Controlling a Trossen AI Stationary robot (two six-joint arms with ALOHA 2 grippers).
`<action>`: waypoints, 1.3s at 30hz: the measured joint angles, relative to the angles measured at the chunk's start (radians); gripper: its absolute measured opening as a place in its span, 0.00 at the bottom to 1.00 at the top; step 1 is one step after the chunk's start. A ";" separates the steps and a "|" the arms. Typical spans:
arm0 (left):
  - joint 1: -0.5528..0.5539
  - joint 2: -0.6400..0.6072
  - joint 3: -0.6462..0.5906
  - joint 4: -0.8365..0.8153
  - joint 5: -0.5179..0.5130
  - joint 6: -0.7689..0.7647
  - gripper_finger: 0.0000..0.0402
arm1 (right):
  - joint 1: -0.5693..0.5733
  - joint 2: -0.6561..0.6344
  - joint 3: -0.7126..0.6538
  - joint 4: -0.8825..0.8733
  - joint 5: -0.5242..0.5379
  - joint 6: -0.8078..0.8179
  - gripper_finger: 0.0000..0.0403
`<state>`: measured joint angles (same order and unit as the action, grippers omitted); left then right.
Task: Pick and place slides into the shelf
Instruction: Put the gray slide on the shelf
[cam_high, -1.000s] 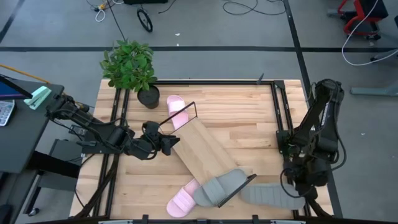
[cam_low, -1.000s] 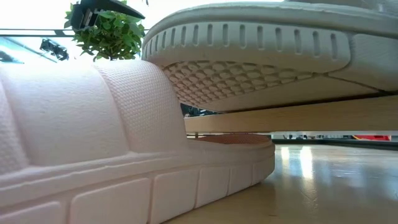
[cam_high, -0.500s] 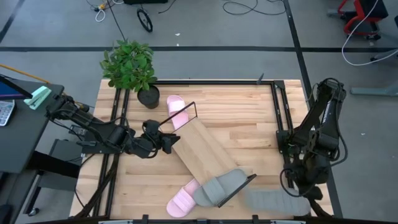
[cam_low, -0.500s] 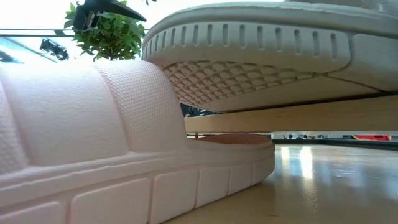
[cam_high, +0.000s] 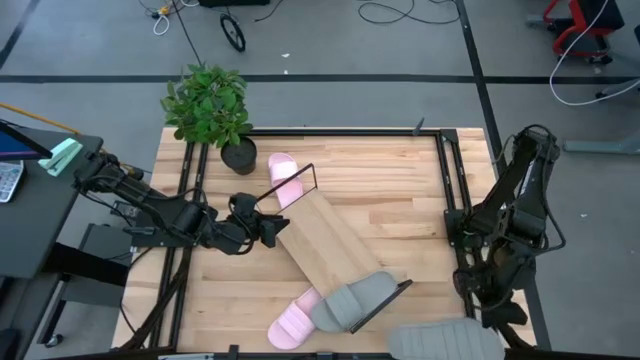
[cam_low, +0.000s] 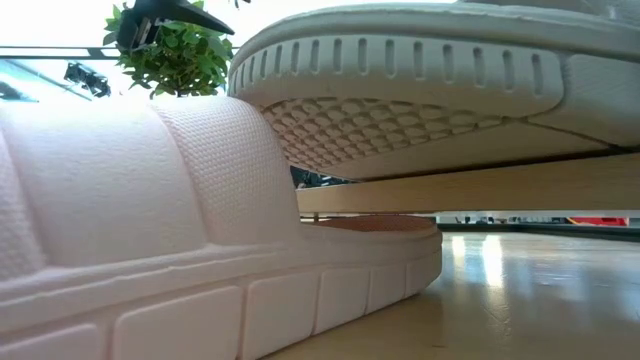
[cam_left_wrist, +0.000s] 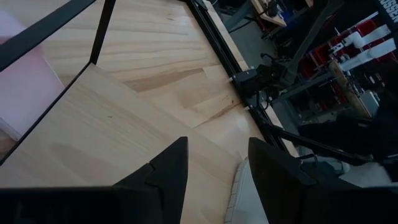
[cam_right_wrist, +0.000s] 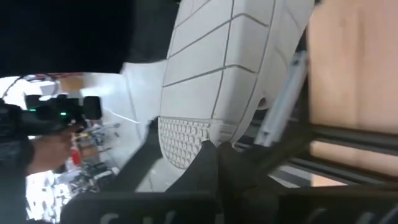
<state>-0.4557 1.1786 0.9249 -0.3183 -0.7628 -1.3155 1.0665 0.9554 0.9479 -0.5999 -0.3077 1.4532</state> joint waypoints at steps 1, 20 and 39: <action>0.000 0.000 0.000 0.000 0.000 -0.001 0.43 | -0.006 0.000 0.022 -0.006 0.000 -0.002 0.00; 0.027 0.000 0.000 -0.002 0.000 -0.006 0.44 | -0.338 0.000 0.552 -0.742 0.437 -0.365 0.00; 0.027 0.000 0.000 0.000 0.000 -0.008 0.44 | -0.598 0.143 0.522 -0.968 0.601 -0.759 0.00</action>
<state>-0.4283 1.1786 0.9249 -0.3187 -0.7624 -1.3231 0.4688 1.0983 1.4696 -1.5675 0.2932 0.6945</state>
